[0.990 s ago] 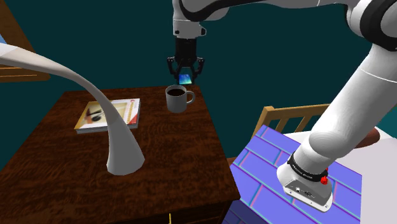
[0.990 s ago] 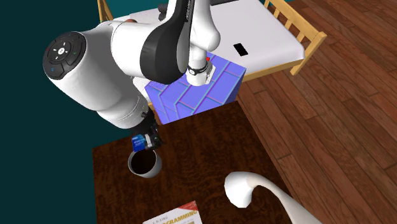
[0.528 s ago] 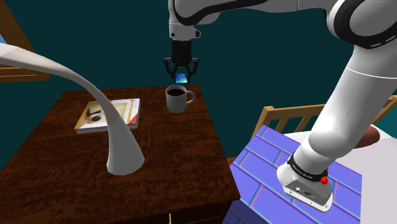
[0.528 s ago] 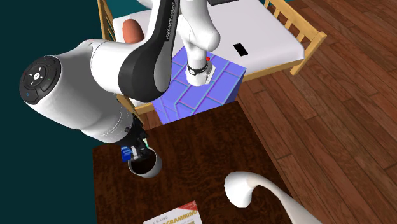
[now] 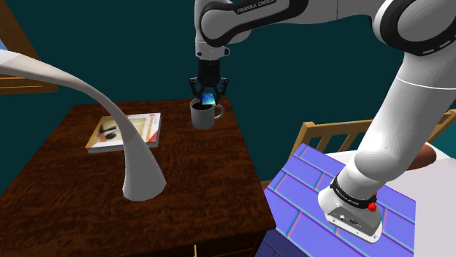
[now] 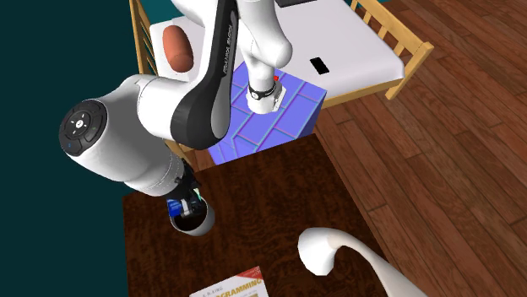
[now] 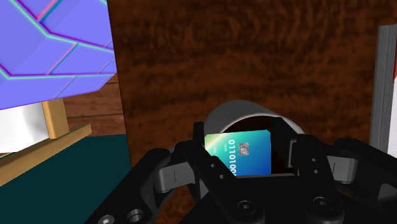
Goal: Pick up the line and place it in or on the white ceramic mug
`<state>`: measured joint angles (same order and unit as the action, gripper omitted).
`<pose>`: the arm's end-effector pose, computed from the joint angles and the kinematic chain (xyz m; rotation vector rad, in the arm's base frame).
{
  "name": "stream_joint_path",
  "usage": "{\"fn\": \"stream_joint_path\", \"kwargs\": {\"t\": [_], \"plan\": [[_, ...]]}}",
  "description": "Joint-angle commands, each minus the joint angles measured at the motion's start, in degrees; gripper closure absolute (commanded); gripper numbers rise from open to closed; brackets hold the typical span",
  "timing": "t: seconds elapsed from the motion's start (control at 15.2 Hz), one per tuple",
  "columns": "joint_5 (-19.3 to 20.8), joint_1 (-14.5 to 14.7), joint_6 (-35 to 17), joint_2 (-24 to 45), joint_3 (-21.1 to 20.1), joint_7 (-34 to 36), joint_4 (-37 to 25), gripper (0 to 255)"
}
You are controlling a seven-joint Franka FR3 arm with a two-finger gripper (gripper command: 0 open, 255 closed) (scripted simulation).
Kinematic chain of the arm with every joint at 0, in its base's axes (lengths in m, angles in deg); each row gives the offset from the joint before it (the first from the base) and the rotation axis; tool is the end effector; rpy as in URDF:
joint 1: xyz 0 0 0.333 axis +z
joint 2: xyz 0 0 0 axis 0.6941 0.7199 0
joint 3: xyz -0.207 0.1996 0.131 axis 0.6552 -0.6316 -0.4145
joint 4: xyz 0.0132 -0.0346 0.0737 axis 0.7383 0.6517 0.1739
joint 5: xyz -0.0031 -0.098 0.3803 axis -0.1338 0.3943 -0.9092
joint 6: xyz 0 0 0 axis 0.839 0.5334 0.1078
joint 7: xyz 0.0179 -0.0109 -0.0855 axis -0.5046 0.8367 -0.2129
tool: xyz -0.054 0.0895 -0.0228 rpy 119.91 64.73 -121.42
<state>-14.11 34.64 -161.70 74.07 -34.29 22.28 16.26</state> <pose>0.5762 0.1392 0.4561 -2.8896 1.0100 0.1969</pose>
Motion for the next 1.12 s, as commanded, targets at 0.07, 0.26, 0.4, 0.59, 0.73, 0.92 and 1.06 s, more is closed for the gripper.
{"fn": "stream_joint_path", "kwargs": {"t": [0.07,0.26,0.4,0.59,0.73,0.92,1.06], "plan": [[0.2,0.1,-2.2,0.6,0.0,0.0,1.6,255],[0.2,0.1,-2.6,0.8,0.0,0.0,1.9,255],[0.2,0.1,-2.6,0.8,0.0,0.0,1.9,255],[0.2,0.1,-2.6,0.8,0.0,0.0,1.9,255],[0.2,0.1,-2.6,0.8,0.0,0.0,1.9,0],[0.2,0.1,-2.7,0.8,0.0,0.0,1.9,0],[0.2,0.1,-2.7,0.8,0.0,0.0,1.9,0]]}}
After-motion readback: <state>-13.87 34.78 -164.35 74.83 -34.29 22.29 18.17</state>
